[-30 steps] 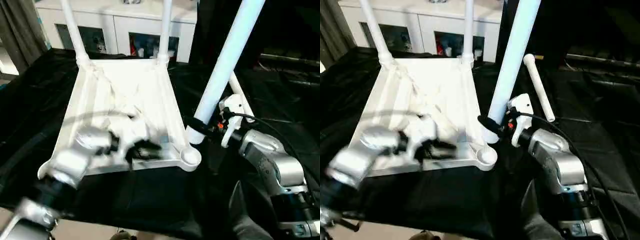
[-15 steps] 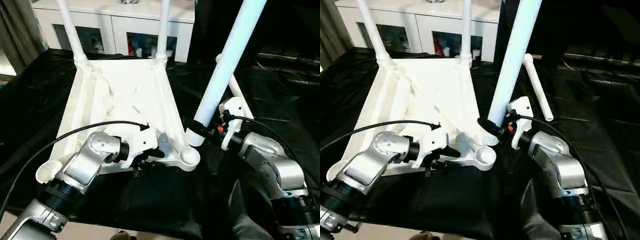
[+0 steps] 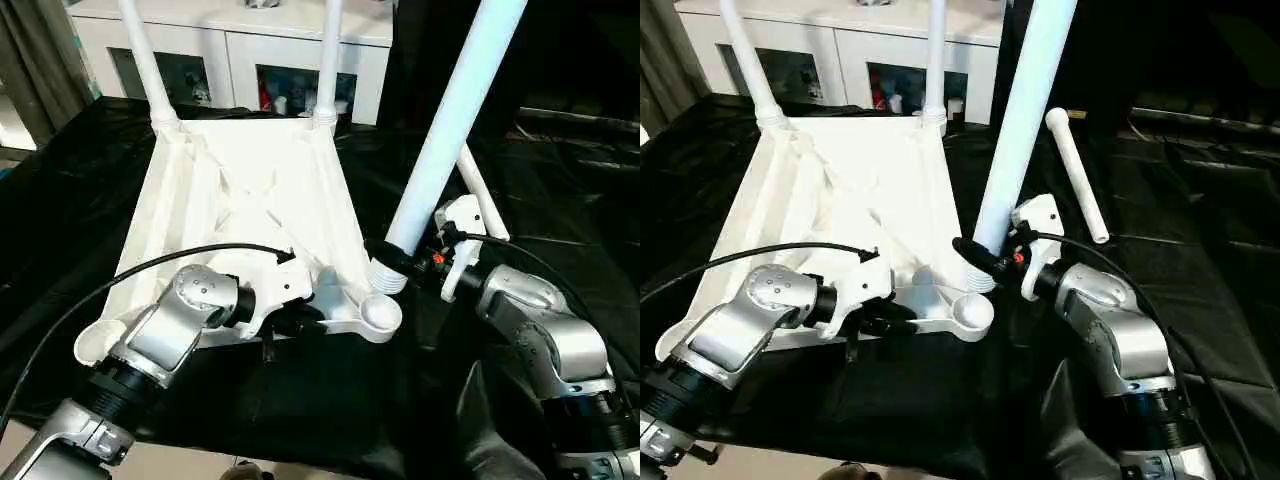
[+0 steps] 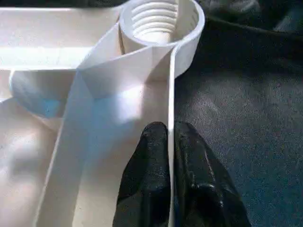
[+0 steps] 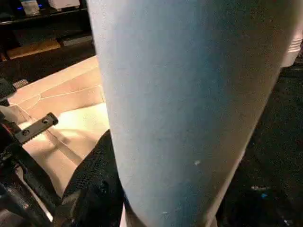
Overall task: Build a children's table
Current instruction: Insert table leg to table base
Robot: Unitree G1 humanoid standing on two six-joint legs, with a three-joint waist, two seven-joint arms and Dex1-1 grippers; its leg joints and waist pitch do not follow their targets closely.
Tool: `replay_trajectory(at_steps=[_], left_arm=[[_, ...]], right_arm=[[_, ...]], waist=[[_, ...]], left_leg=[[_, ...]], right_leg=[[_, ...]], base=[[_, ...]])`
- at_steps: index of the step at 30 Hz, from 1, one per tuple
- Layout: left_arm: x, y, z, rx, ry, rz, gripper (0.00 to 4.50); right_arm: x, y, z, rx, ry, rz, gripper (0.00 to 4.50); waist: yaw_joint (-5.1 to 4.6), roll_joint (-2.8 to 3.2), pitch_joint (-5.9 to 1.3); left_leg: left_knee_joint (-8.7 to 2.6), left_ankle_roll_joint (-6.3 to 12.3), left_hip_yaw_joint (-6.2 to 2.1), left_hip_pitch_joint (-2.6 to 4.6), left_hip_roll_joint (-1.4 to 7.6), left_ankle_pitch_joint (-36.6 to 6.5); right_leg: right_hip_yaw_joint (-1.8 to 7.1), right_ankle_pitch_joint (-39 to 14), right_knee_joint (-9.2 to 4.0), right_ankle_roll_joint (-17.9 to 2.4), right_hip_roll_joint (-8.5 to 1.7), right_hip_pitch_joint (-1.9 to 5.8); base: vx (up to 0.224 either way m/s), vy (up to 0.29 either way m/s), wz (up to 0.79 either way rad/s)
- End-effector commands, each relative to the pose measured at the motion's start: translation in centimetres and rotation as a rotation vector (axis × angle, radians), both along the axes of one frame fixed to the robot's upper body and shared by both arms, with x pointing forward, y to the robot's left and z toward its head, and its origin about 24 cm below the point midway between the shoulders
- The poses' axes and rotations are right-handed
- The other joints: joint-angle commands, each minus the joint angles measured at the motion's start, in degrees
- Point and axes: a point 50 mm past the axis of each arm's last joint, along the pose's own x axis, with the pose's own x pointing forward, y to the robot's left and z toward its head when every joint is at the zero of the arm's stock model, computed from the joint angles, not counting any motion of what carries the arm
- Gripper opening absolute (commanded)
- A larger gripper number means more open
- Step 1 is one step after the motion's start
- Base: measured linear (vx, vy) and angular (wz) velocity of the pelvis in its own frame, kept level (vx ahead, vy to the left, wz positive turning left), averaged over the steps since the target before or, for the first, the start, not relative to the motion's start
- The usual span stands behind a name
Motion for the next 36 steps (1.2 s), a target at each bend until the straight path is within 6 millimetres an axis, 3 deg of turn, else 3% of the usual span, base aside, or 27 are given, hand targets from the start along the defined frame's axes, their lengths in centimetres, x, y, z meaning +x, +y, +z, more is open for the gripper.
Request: replay_trajectory(at_steps=[1, 4, 10, 15, 16, 17, 18, 19, 22, 29, 30, 31, 36], left_arm=[[0.2, 0.1, 0.2, 0.021, -0.006, 0.002, 0.05], [0.4, 0.7, -0.2, 0.040, 0.000, 0.020, 0.01], [0.7, 4.2, -0.6, 0.082, 0.005, 0.179, 0.01], [0.1, 6.3, -0.2, 0.091, 0.015, 0.225, 0.01], [0.0, 6.5, -0.2, 0.094, 0.014, 0.228, 0.01], [-0.3, 7.1, -0.1, 0.121, 0.016, 0.246, 0.01], [-0.3, 7.1, -0.1, 0.121, 0.016, 0.246, 0.01], [-0.3, 7.4, -0.1, 0.138, 0.002, 0.254, 0.01], [-0.3, 7.2, 0.0, 0.125, -0.004, 0.273, 0.01], [0.2, 4.0, 1.0, -0.012, -0.065, 0.181, 0.01], [0.3, 3.6, 1.0, -0.022, -0.070, 0.169, 0.00], [0.6, 3.0, 0.9, -0.035, -0.070, 0.165, 0.00], [1.4, 2.4, 0.4, -0.027, -0.061, 0.178, 0.00]], right_arm=[[-0.2, -0.2, 0.4, -0.008, -0.016, 0.001, 1.93], [-0.1, -0.1, 0.4, -0.004, -0.016, -0.002, 1.93], [0.2, 0.1, 0.5, 0.002, -0.018, -0.006, 1.93], [0.3, 0.1, 0.6, 0.006, -0.018, -0.006, 1.93], [0.4, 0.2, 0.6, 0.007, -0.018, -0.004, 1.93], [0.5, 0.4, 0.6, 0.007, -0.017, 0.002, 1.93], [0.5, 0.4, 0.6, 0.007, -0.017, 0.002, 1.93], [0.6, 0.5, 0.6, 0.008, -0.017, 0.005, 1.93], [0.8, 0.8, 0.7, 0.011, -0.018, 0.012, 1.93], [1.7, 2.1, 0.5, 0.039, 0.024, 0.036, 1.92], [2.0, 2.3, 0.2, 0.034, 0.045, 0.031, 1.92], [2.5, 2.5, -0.3, 0.015, 0.078, 0.023, 1.92], [3.2, 3.0, -1.0, -0.028, 0.131, 0.031, 1.91]], waist=[[-0.01, 0.15, -3.74], [0.00, 0.10, -3.72], [-0.24, -0.07, -3.52], [-1.63, -0.38, -3.30], [-1.76, -0.28, -3.27], [-2.02, -0.71, -3.28], [-2.15, -0.44, -3.32], [-2.31, -0.53, -3.31], [-2.34, -0.88, -3.31], [-1.86, -0.87, -3.42], [-1.68, -1.24, -3.46], [-1.53, -1.20, -3.47], [-0.72, -1.59, -3.57]], left_leg=[[-4.62, 0.53, -1.82, 1.40, 4.53, -6.86], [-4.61, 0.61, -1.84, 1.33, 4.50, -6.70], [-4.73, 0.31, -1.87, 1.24, 4.46, -8.23], [-5.17, -0.32, -2.23, 0.74, 4.43, -9.59], [-5.22, -0.42, -2.26, 0.74, 4.42, -9.87], [-5.21, -0.39, -2.18, 0.82, 4.41, -10.06], [-5.12, -0.36, -2.17, 1.00, 4.45, -9.79], [-5.03, -0.13, -2.06, 1.13, 4.42, -9.22], [-4.90, 0.21, -1.91, 1.22, 4.39, -8.70], [-4.77, 0.30, -1.70, 1.43, 4.49, -7.16], [-4.69, 0.70, -1.57, 1.41, 4.44, -6.17], [-4.62, 0.79, -1.55, 1.46, 4.30, -5.93], [-4.51, 1.11, -1.42, 1.42, 4.42, -4.03]], right_leg=[[3.18, -1.52, -4.41, -13.71, -5.71, 2.30], [3.18, -1.46, -4.39, -13.79, -5.66, 2.31], [3.22, -4.58, -4.64, -13.49, -5.81, 2.31], [2.99, -8.79, -4.71, -12.53, -5.68, 2.47], [2.98, -9.27, -4.78, -12.42, -5.68, 2.44], [2.99, -9.66, -4.88, -12.27, -5.63, 2.33], [3.10, -8.85, -4.80, -12.60, -5.69, 2.20], [3.16, -7.31, -4.72, -13.05, -5.57, 2.08], [3.15, -6.40, -4.64, -13.92, -5.64, 2.13], [3.20, -3.27, -4.40, -14.68, -5.59, 2.03], [3.19, -1.90, -4.36, -14.96, -5.56, 2.06], [3.15, -2.40, -4.38, -15.26, -5.61, 2.04], [3.13, -0.71, -4.05, -14.59, -5.67, 2.18]], base=[[0.000, 0.000, 0.00], [0.000, 0.000, 0.00], [0.000, 0.000, 0.00], [0.000, 0.000, 0.00], [0.000, 0.000, 0.00], [0.000, 0.000, 0.00], [0.000, 0.000, 0.00], [0.000, 0.000, 0.00], [0.000, 0.000, 0.00], [0.000, 0.000, 0.00], [0.000, 0.000, 0.00], [0.000, 0.000, 0.00], [0.000, 0.000, 0.00]])
